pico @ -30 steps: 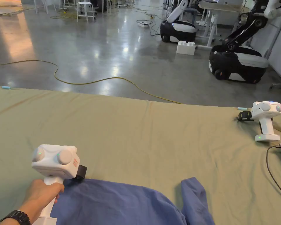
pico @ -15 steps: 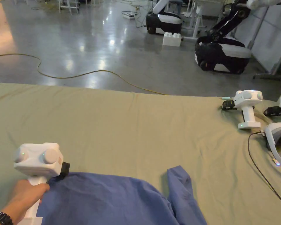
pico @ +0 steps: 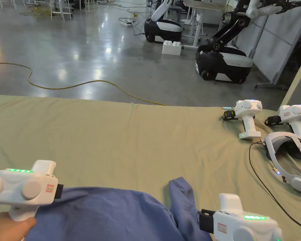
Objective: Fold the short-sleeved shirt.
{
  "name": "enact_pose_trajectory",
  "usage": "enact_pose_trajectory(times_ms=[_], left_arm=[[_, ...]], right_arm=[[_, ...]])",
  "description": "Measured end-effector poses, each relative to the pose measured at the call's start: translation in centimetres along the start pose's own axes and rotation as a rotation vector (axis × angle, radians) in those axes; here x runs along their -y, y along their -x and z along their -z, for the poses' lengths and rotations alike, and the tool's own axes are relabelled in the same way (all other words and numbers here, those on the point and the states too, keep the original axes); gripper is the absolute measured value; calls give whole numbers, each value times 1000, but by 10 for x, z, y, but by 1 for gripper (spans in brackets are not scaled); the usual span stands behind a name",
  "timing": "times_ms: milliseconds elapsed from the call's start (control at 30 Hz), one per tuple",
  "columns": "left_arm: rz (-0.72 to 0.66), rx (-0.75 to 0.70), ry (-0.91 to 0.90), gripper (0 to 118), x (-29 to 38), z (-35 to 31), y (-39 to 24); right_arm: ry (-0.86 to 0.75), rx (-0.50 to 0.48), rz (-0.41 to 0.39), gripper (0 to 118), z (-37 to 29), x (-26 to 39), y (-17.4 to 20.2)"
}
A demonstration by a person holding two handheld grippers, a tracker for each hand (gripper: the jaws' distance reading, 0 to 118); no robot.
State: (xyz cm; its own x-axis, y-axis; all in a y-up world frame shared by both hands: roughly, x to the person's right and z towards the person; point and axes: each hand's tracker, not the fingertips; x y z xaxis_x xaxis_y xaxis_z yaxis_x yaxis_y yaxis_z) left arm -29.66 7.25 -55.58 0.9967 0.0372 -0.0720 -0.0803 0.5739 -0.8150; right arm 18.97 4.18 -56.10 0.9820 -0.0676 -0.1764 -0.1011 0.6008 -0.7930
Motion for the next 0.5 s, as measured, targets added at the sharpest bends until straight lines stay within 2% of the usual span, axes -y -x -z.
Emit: enact_pose_trajectory(times_ms=[100, 167, 233, 267, 300, 367, 433, 500], left_arm=[[-36, -4, -67, 4, 13, -31, 12], [-55, 4, -85, 4, 23, -48, 22], [-61, 0, -91, 4, 31, -58, 30], [-62, -7, -96, 4, 34, -63, 32], [-60, -14, -104, 4, 39, -78, 25], [-55, -26, -114, 4, 43, -89, 27], [-56, -34, -133, 4, 45, -104, 26], [-76, -31, -156, 4, 45, -119, 30]], right_arm=[[128, -72, -9, 65, 33, -5, 6], [222, -72, 23, 58, 52, 0, 8], [128, 35, -5, 29, 43, 3, 12], [122, 37, -11, 7, 40, 2, 11], [135, 8, -3, 1, 36, 3, 9], [104, -11, 7, 1, 22, 5, 3], [21, 41, -9, 1, 2, 4, 0], [-38, 41, -4, 1, -23, 2, -4]])
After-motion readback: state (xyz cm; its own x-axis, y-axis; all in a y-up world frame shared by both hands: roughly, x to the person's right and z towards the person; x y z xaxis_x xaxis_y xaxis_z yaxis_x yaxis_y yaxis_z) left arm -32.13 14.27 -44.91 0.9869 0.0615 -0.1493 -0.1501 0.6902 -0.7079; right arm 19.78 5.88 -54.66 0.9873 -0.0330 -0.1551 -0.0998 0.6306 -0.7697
